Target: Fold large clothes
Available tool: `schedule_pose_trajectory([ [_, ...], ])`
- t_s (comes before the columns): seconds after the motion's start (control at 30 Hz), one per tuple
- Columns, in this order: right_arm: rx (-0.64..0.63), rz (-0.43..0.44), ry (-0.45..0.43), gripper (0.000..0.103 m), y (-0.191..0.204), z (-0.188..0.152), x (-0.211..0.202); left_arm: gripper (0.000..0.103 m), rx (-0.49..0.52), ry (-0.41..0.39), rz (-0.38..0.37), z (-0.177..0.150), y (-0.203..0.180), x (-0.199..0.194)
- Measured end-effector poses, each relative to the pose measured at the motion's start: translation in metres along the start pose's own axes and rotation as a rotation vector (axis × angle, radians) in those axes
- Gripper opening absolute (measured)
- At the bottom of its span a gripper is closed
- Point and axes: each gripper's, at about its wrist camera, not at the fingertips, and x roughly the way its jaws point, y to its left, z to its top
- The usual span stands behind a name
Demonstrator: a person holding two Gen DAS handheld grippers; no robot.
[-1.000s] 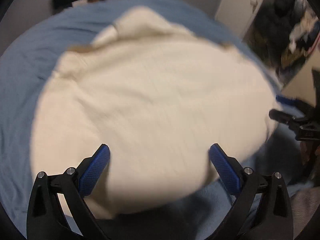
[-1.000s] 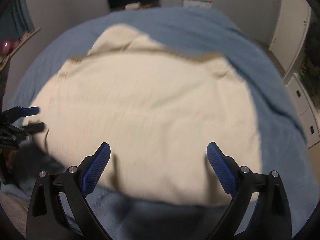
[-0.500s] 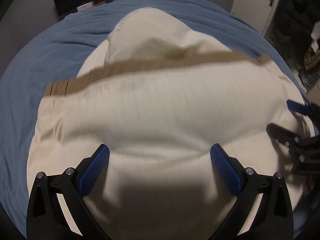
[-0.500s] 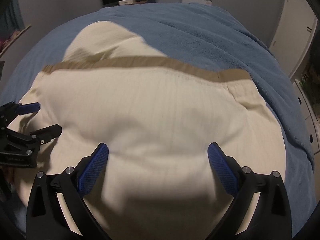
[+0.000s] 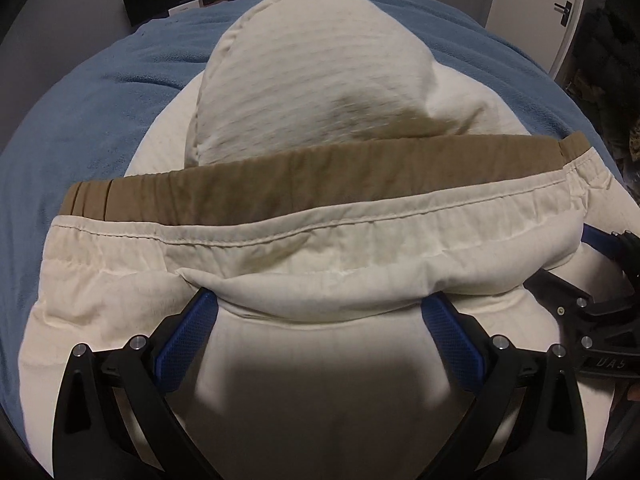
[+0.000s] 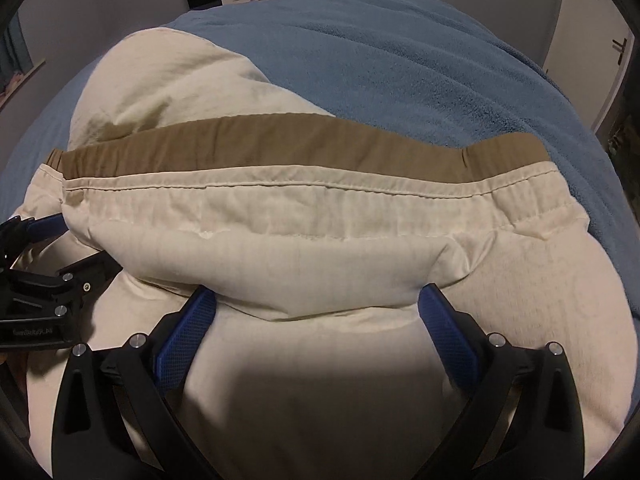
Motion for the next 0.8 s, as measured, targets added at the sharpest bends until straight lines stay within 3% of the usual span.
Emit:
schedule_pose_trajectory([
  [0.37, -0.003, -0.004, -0.008, 0.097, 0.000, 0.001, 0.006, 0.098, 0.000, -0.012, -0.006, -0.003, -0.002, 0.004],
  [0.47, -0.015, 0.008, 0.003, 0.097, 0.002, -0.006, -0.009, 0.097, 0.002, -0.037, -0.032, -0.006, 0.004, -0.012],
  [0.57, -0.015, 0.021, 0.000, 0.097, -0.009, -0.017, -0.044, 0.097, 0.000, -0.083, 0.001, -0.014, 0.021, -0.040],
  [0.7, -0.044, -0.004, -0.010, 0.097, -0.032, -0.038, -0.067, 0.096, -0.125, -0.063, 0.054, -0.021, 0.072, -0.046],
  [0.8, 0.080, -0.014, 0.005, 0.097, -0.070, -0.053, -0.071, 0.097, -0.291, -0.033, 0.058, -0.031, 0.124, -0.034],
])
